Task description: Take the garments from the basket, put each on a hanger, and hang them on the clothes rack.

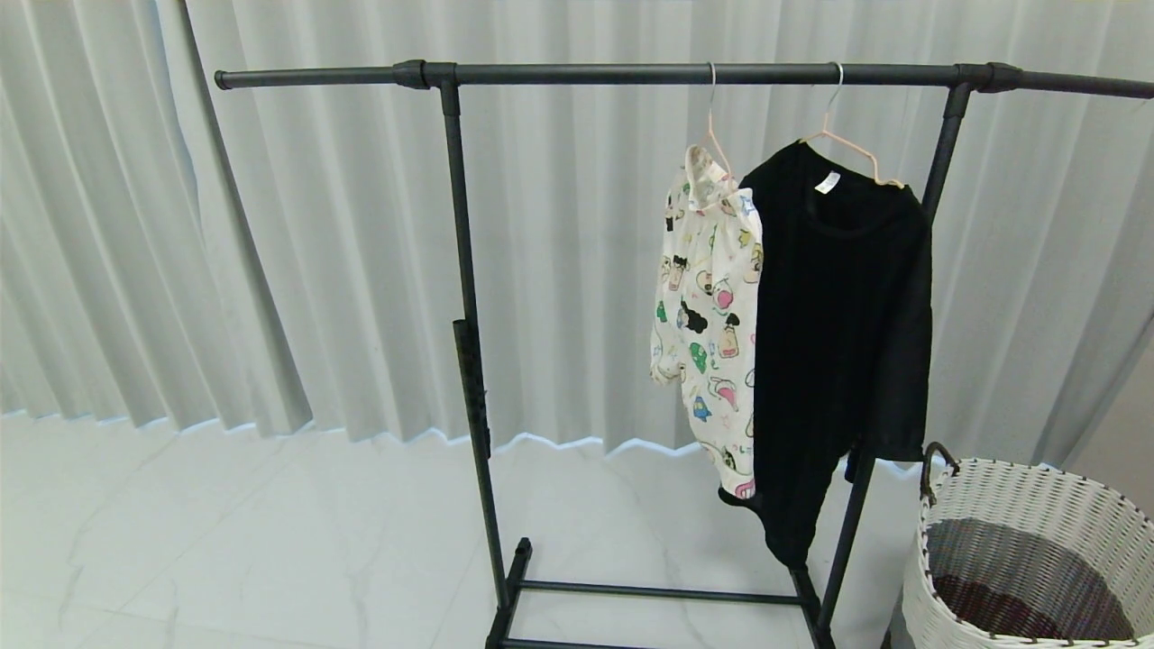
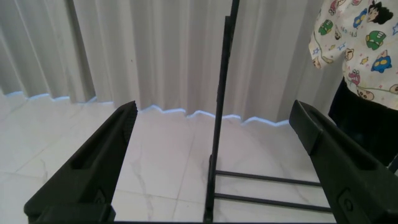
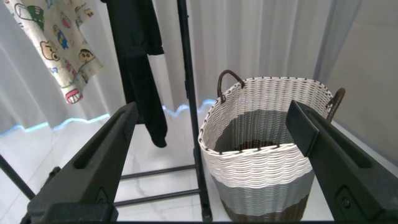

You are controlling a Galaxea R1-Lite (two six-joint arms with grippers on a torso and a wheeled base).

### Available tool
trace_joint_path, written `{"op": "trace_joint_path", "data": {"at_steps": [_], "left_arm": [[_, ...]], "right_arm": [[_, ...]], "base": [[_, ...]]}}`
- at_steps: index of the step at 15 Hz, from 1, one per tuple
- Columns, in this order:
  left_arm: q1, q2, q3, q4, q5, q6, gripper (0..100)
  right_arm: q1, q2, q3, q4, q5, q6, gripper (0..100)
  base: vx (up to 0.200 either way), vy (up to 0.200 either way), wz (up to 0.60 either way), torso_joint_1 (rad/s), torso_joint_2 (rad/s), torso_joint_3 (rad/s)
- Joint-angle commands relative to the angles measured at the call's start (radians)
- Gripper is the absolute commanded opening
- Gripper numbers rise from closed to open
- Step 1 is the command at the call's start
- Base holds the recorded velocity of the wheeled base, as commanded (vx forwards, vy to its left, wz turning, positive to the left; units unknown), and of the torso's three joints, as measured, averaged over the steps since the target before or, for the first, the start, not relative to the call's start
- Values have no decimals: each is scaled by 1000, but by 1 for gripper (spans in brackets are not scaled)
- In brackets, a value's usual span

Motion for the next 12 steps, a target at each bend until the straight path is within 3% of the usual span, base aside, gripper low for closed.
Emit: {"op": "trace_joint_path", "data": {"at_steps": [1, 12], "left_arm": [[0, 0, 0, -1, 0, 0, 100], [3, 0, 0, -1, 0, -2, 100]], "right_arm": [[0, 0, 0, 0, 0, 0, 100], [-1, 0, 0, 0, 0, 0, 100]], "base": [[0, 0, 0, 0, 0, 0], [0, 0, 0, 0, 0, 0]]}}
